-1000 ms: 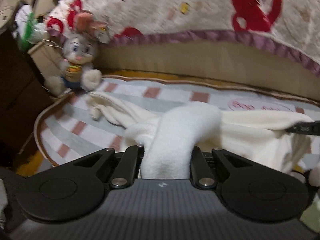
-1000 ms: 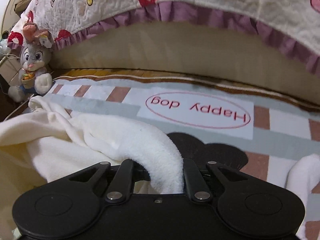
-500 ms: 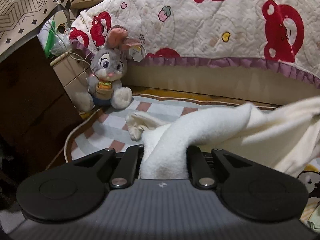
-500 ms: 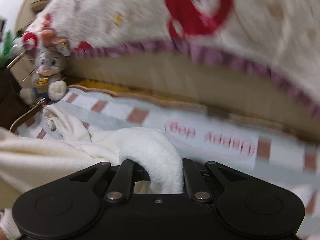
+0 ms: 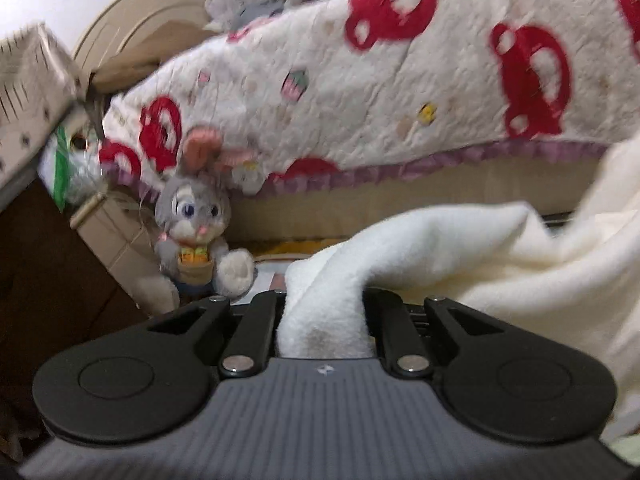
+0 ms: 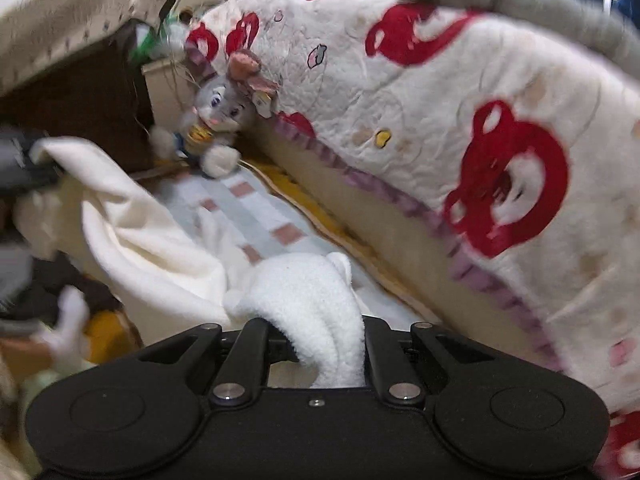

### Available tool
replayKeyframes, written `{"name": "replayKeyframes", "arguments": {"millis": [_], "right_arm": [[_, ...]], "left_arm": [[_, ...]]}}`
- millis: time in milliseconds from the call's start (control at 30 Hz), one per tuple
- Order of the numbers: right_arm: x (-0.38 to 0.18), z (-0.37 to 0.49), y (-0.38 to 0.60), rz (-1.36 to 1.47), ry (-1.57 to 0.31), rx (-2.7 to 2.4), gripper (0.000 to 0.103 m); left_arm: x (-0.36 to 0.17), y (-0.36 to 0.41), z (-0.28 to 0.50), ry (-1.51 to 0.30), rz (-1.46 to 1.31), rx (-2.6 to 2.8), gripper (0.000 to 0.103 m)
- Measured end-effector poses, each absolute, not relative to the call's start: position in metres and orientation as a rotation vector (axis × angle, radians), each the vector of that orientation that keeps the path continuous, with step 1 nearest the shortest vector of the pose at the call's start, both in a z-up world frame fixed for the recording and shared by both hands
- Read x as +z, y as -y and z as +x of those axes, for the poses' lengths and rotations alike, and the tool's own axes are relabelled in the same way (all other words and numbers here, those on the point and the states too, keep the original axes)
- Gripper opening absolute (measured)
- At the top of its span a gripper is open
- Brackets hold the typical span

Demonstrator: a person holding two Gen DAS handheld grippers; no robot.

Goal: Fold clothes

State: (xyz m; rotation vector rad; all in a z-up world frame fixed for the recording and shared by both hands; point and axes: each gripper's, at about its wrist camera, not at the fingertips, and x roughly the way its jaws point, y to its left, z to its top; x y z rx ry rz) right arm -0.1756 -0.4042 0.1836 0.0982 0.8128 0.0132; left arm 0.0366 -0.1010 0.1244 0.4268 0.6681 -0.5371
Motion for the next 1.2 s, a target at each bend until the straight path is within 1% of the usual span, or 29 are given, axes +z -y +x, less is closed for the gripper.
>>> {"name": "replayKeyframes", "arguments": {"millis": [67, 100, 233, 300, 400, 500, 533, 567, 633, 767, 933, 1067, 1100, 1133, 1167, 1200], "right_arm": [[0.141, -0.16, 0.425, 0.152, -0.822, 0.035, 0.01], [0.116, -0.151, 0.434, 0.17, -0.835, 0.037, 0.01], [0.008, -0.123, 0.452, 0.187, -0.883, -0.015, 0.011], [-0.028, -0.117, 0.455, 0.215, -0.866, -0.031, 0.011], [-0.071, -0.122, 0.466, 0.357, -0.811, -0.015, 0.012], [-0.077, -0.131, 0.473, 0.45, -0.788, -0.01, 0.012], [-0.075, -0.133, 0.475, 0.478, -0.782, -0.015, 0.012], [-0.073, -0.135, 0.478, 0.505, -0.778, -0.02, 0.012], [-0.07, -0.138, 0.483, 0.561, -0.768, -0.03, 0.012], [-0.057, -0.138, 0.479, 0.581, -0.756, -0.013, 0.012], [-0.039, -0.14, 0.462, 0.583, -0.746, 0.051, 0.013], [-0.023, -0.143, 0.451, 0.597, -0.709, 0.157, 0.013], [-0.019, -0.143, 0.448, 0.601, -0.698, 0.187, 0.013], [-0.016, -0.144, 0.446, 0.605, -0.684, 0.22, 0.013], [-0.013, -0.144, 0.444, 0.606, -0.669, 0.258, 0.013], [-0.01, -0.145, 0.441, 0.597, -0.654, 0.285, 0.013]], "left_arm": [[0.091, 0.106, 0.053, -0.714, 0.405, -0.524, 0.024], [0.075, 0.108, 0.061, -0.736, 0.394, -0.517, 0.028], [0.01, 0.117, 0.088, -0.827, 0.36, -0.5, 0.029], [-0.009, 0.124, 0.072, -0.868, 0.395, -0.55, 0.029], [-0.017, 0.139, 0.047, -0.829, 0.446, -0.64, 0.032], [-0.015, 0.159, 0.015, -0.715, 0.487, -0.795, 0.034], [-0.012, 0.168, 0.006, -0.664, 0.517, -0.846, 0.036], [-0.009, 0.178, -0.002, -0.625, 0.534, -0.896, 0.045], [-0.001, 0.201, -0.014, -0.607, 0.501, -0.994, 0.049], [-0.005, 0.238, -0.038, -0.696, 0.421, -1.18, 0.05], [-0.036, 0.268, -0.067, -0.738, 0.51, -1.249, 0.056], [-0.061, 0.281, -0.069, -0.782, 0.548, -1.213, 0.06], [-0.066, 0.282, -0.066, -0.794, 0.544, -1.204, 0.059], [-0.07, 0.282, -0.062, -0.805, 0.541, -1.201, 0.048], [-0.071, 0.281, -0.06, -0.806, 0.547, -1.206, 0.016], [-0.07, 0.279, -0.059, -0.794, 0.575, -1.196, 0.011]]}}
